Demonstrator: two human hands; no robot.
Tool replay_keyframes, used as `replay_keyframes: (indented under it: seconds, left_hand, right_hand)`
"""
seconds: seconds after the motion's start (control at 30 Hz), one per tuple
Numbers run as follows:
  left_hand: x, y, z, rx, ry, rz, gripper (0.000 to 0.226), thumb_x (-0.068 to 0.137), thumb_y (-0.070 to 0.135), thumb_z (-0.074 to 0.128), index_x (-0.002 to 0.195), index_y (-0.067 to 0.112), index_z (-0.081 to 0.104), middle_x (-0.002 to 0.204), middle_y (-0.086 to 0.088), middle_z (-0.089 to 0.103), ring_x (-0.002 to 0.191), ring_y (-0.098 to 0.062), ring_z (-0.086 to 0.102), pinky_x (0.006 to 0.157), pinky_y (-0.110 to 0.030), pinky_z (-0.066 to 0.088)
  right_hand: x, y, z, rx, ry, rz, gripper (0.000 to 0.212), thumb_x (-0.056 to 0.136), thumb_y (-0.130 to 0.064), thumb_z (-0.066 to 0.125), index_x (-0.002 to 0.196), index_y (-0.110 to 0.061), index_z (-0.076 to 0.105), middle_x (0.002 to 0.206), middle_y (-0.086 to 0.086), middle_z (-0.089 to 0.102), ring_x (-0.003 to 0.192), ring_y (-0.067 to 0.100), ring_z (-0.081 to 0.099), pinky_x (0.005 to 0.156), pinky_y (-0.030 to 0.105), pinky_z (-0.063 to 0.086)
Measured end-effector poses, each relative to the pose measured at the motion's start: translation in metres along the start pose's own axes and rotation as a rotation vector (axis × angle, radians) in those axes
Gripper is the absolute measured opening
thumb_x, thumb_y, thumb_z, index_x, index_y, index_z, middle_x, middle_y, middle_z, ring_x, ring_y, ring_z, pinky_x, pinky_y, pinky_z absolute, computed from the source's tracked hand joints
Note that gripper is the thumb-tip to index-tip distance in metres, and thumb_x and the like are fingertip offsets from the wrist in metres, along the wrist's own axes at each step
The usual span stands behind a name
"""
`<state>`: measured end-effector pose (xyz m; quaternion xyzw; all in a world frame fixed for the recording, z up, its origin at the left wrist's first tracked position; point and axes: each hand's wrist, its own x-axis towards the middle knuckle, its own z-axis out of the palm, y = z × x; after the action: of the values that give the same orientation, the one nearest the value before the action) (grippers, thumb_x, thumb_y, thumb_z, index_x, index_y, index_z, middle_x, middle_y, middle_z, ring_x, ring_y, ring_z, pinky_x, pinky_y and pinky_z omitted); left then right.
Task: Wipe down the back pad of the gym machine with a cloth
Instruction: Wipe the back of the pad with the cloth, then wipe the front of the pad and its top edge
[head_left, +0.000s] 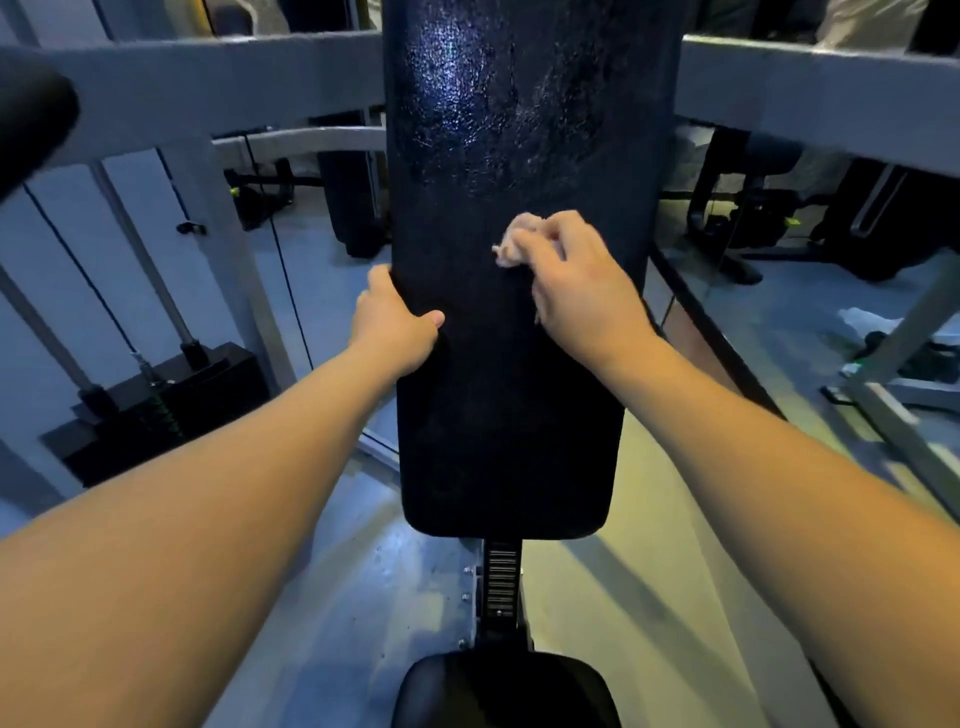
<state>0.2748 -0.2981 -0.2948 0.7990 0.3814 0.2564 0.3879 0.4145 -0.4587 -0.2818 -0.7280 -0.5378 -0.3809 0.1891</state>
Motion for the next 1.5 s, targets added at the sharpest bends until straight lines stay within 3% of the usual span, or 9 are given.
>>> replay_keyframes:
  seconds: [0.17, 0.33, 0.53, 0.8, 0.9, 1.1, 1.2, 1.33, 1.5]
  left_hand:
    - [-0.009, 0.015, -0.006, -0.092, -0.034, -0.117, 0.057, 0.093, 0.02, 0.067, 0.141, 0.021, 0.037, 0.131, -0.006, 0.054, 0.112, -0.027, 0.058, 0.091, -0.04, 0.052]
    - [-0.028, 0.042, -0.022, -0.094, -0.017, -0.266, 0.049, 0.089, 0.013, 0.056, 0.135, 0.021, 0.043, 0.126, -0.006, 0.051, 0.106, -0.029, 0.056, 0.09, -0.038, 0.05]
    - [-0.082, 0.074, -0.046, -0.339, -0.178, -0.337, 0.017, 0.087, 0.014, 0.058, 0.1, 0.024, 0.059, 0.099, 0.0, 0.065, 0.087, -0.02, 0.061, 0.078, -0.033, 0.05]
    - [-0.146, 0.147, -0.133, -0.406, -0.563, -0.188, 0.055, 0.08, 0.031, 0.076, 0.13, 0.039, 0.057, 0.122, 0.007, 0.066, 0.114, -0.012, 0.063, 0.099, -0.036, 0.053]
    - [-0.148, 0.171, -0.172, -0.399, -0.459, -0.228, 0.032, 0.085, 0.023, 0.067, 0.113, 0.04, 0.066, 0.109, 0.004, 0.071, 0.1, -0.017, 0.069, 0.092, -0.044, 0.059]
    - [-0.144, 0.215, -0.229, -0.473, -0.405, -0.342, 0.013, 0.094, 0.029, 0.052, 0.089, 0.027, 0.064, 0.09, -0.01, 0.066, 0.078, -0.021, 0.063, 0.075, -0.04, 0.053]
    - [-0.145, 0.234, -0.235, -0.548, -0.443, -0.424, 0.02, 0.094, 0.031, 0.048, 0.101, 0.02, 0.063, 0.09, -0.011, 0.063, 0.081, -0.025, 0.063, 0.073, -0.039, 0.052]
    - [-0.147, 0.246, -0.228, -0.545, -0.498, -0.396, 0.02, 0.092, 0.034, 0.049, 0.1, 0.022, 0.062, 0.091, -0.008, 0.064, 0.089, -0.029, 0.063, 0.087, -0.048, 0.052]
    - [-0.142, 0.253, -0.187, -0.363, -0.473, -0.273, 0.036, 0.095, 0.014, 0.065, 0.126, 0.02, 0.048, 0.103, -0.001, 0.059, 0.091, -0.012, 0.058, 0.073, -0.019, 0.046]
  right_hand:
    - [0.016, 0.004, -0.011, 0.098, 0.16, 0.326, 0.031, 0.084, 0.007, 0.05, 0.109, -0.005, 0.063, 0.107, 0.016, 0.052, 0.085, 0.034, 0.052, 0.071, 0.039, 0.046]
    - [0.007, -0.034, -0.022, 0.281, -0.321, 0.208, 0.024, 0.092, -0.001, 0.056, 0.112, -0.014, 0.06, 0.11, 0.005, 0.047, 0.085, 0.025, 0.054, 0.068, 0.037, 0.05]
    - [0.017, -0.035, -0.1, 0.521, -0.501, 0.608, 0.024, 0.101, -0.018, 0.059, 0.123, -0.022, 0.067, 0.107, -0.006, 0.054, 0.094, 0.012, 0.054, 0.076, 0.018, 0.039]
    - [0.063, -0.075, -0.216, 0.971, -0.61, 1.113, 0.018, 0.097, -0.027, 0.072, 0.112, -0.018, 0.075, 0.103, 0.0, 0.075, 0.096, 0.015, 0.07, 0.083, 0.03, 0.056]
    - [0.091, -0.078, -0.259, 1.108, -0.669, 1.146, 0.015, 0.098, -0.022, 0.07, 0.111, -0.03, 0.072, 0.107, 0.002, 0.077, 0.102, 0.017, 0.073, 0.095, 0.039, 0.059]
    - [0.145, -0.069, -0.323, 1.14, -0.791, 1.072, 0.016, 0.102, -0.015, 0.064, 0.115, -0.024, 0.068, 0.109, 0.016, 0.072, 0.092, 0.019, 0.068, 0.078, 0.029, 0.061]
    - [0.157, -0.064, -0.331, 0.929, -0.8, 0.942, 0.015, 0.105, -0.028, 0.058, 0.109, -0.025, 0.072, 0.102, 0.0, 0.073, 0.091, 0.016, 0.068, 0.085, 0.039, 0.06]
    - [0.156, -0.051, -0.321, 0.861, -0.747, 0.912, 0.013, 0.104, -0.032, 0.059, 0.112, -0.025, 0.067, 0.101, -0.006, 0.069, 0.096, 0.011, 0.064, 0.083, 0.027, 0.053]
    - [0.15, -0.01, -0.283, 1.033, -0.802, 0.958, 0.012, 0.104, -0.028, 0.055, 0.115, -0.032, 0.053, 0.085, 0.005, 0.061, 0.078, 0.026, 0.061, 0.077, 0.043, 0.057]
